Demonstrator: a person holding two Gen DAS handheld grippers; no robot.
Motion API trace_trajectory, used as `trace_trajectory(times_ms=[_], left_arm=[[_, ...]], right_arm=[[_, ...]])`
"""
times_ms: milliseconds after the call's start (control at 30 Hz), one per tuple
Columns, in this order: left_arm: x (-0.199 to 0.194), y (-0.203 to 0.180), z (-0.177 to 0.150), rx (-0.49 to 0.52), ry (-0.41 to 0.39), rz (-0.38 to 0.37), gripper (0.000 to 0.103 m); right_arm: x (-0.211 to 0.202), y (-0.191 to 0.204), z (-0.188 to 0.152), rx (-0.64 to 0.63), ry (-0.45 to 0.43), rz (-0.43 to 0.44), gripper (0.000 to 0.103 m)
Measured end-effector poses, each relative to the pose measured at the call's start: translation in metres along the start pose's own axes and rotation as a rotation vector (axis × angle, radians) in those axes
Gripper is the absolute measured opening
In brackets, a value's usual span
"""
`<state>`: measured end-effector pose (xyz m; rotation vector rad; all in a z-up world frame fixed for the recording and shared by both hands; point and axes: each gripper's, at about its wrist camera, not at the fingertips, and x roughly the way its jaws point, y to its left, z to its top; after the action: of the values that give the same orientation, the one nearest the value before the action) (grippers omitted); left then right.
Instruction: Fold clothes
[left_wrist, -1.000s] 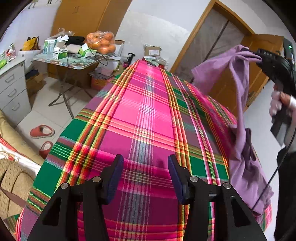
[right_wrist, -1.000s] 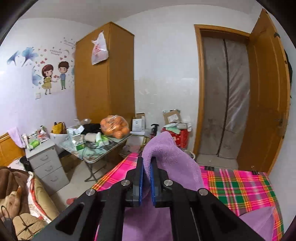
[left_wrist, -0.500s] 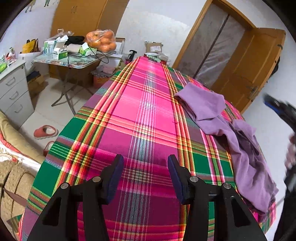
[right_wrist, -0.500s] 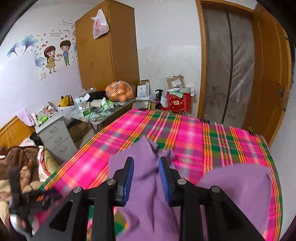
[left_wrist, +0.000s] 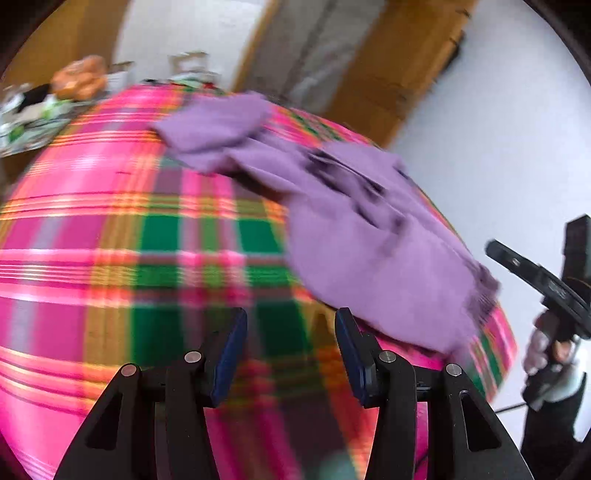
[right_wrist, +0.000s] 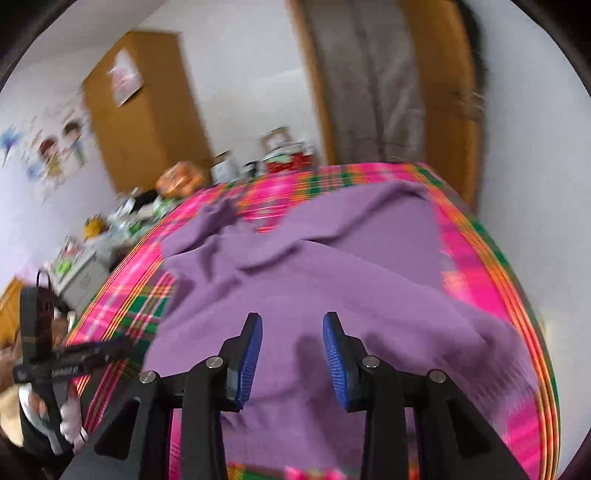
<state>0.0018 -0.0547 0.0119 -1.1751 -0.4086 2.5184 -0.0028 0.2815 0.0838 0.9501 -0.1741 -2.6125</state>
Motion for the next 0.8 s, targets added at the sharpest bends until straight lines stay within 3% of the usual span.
trace_trajectory(times_ms=[200,333,667,800], left_arm=[[0.012,-0.045,-0.017,0.075,0.055,-0.115,0.051],[0.02,-0.062,-0.021,0.074,0.075,-0.161,0.051],[0.013,-0.087,-0.037,0.075,0.13,-0.276,0.051],[0.026,-0.098,-0.036,0.07,0.157,-0.283,0.051]], right_arm=[[-0.027,-0.065,-0.02,0.161,-0.046,-0.085,0.043],[-0.035,-0.093,-0.03,0.225,-0.066,-0.113,0.043],[-0.04,-0.132,-0.043,0.36,-0.123,-0.128,0.045],[-0.049,-0.141,-0.047,0.403,-0.171,-0.144,0.045]])
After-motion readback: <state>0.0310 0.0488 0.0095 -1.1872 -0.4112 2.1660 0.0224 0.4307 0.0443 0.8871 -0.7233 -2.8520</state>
